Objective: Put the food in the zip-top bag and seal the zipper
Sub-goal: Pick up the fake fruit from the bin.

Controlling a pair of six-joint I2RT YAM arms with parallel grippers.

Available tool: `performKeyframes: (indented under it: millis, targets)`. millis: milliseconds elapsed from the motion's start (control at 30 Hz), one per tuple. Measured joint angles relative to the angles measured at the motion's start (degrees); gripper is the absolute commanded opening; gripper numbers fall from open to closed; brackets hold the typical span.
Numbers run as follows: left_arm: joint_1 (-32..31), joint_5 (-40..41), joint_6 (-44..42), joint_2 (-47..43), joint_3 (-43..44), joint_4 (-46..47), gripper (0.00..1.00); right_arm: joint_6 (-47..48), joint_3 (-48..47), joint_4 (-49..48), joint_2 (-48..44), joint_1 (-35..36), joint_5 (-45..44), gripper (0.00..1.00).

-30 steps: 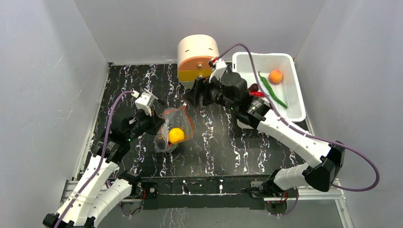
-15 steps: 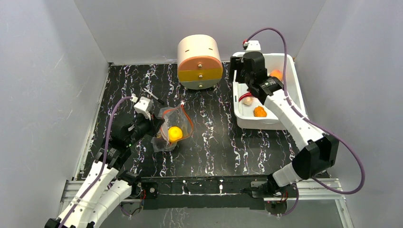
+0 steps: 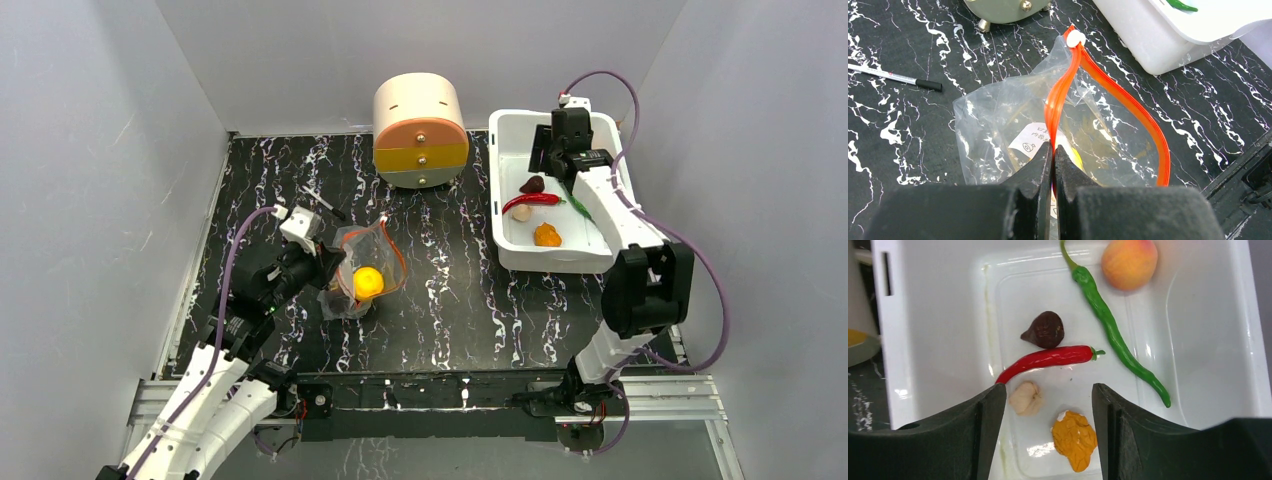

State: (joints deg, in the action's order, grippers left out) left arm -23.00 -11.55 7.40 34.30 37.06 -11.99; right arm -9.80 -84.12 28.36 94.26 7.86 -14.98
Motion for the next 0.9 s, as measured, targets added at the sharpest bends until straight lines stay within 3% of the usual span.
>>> performKeyframes:
  millis: [200, 400, 600, 900]
  targets:
    - [-0.02, 0.90, -0.44, 0.92, -0.09, 0.00, 0.00, 0.44, -1.07, -0.94, 7.69, -2.99, 0.39, 0.62]
    - [-0.37, 1.55, -0.83, 1.73, -0.33, -0.02, 0.00, 5.18, -2.78, -7.06, 14.27, -2.97, -7.13, 0.69]
    - [-0.39, 2.10, -1.11, 2.14, -0.33, 0.00, 0.00, 11.87, -11.74, -11.21, 24.11, -3.69, -15.58, 0.74]
    - [-0.44, 2.12, -1.51, 2.29, -0.33, 0.02, 0.00, 15.74, -22.69, -12.31, 33.20, -6.56, -16.96, 0.79]
